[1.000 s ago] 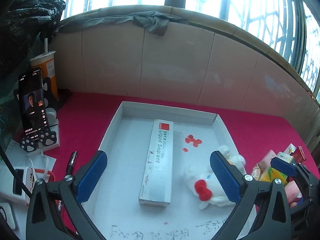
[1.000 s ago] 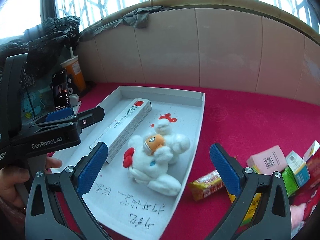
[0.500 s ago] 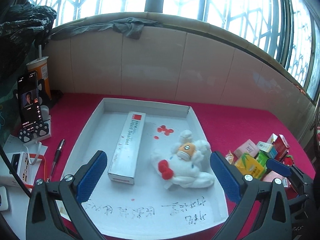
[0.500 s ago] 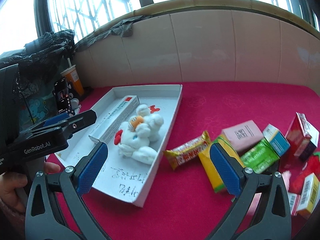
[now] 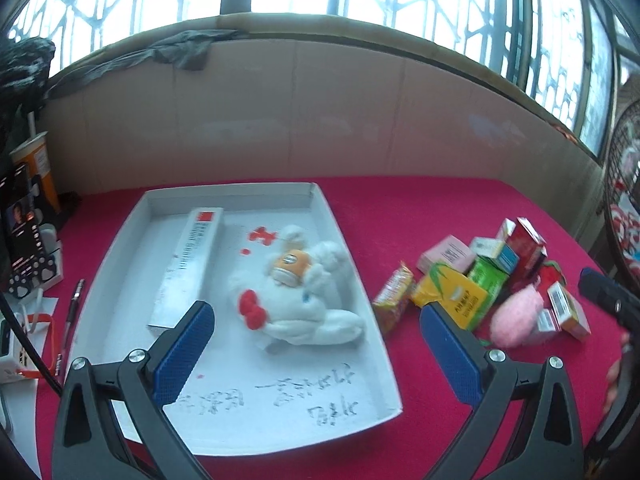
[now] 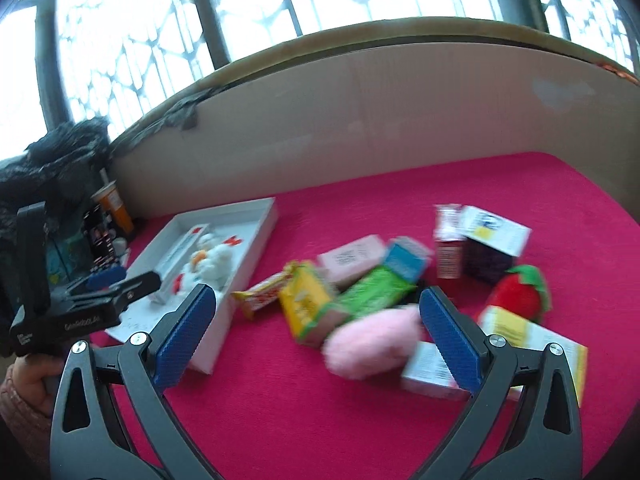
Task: Organize objects
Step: 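Withdraw both grippers from the tray back toward the pile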
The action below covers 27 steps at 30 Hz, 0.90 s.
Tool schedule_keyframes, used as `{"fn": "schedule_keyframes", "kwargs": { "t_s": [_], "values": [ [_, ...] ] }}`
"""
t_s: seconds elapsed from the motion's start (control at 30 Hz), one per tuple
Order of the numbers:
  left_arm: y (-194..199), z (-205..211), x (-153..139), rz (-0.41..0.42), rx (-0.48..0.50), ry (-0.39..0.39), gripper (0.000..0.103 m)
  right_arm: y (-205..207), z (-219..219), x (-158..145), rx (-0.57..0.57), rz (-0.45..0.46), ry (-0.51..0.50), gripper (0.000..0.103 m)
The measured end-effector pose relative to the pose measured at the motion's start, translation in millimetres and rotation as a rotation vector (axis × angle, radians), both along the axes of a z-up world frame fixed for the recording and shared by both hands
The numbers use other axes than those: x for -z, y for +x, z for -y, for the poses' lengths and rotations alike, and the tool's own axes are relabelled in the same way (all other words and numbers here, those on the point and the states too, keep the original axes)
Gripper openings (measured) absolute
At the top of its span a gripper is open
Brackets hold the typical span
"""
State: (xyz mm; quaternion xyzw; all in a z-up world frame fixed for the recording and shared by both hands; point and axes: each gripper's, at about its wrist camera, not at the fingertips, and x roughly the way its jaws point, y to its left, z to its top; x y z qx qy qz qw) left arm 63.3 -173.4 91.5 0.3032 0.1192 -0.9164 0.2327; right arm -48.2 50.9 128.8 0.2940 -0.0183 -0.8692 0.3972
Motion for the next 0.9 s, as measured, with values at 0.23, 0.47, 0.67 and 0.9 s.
{"fn": "schedule_keyframes", "kwargs": {
  "t_s": [0.23,0.47,0.67,0.9],
  "values": [
    [-34,-40,14,0.07,0.155,0.026,0.103,-43,-73,13,0.201,0.04,-0.011,0.103],
    [-59,-68,33,0.129,0.239,0.084,0.103,-74,-118,41,0.256,0.141,0.003,0.103],
    [-74,-75,42,0.178,0.288,0.127,0.103,-70,-92,40,-0.056,0.015,0.13,0.103],
    [-93,-52,46,0.188,0.19,0.317,0.103,-61,-57,43,-0.298,-0.136,0.389,0.103]
  ]
}}
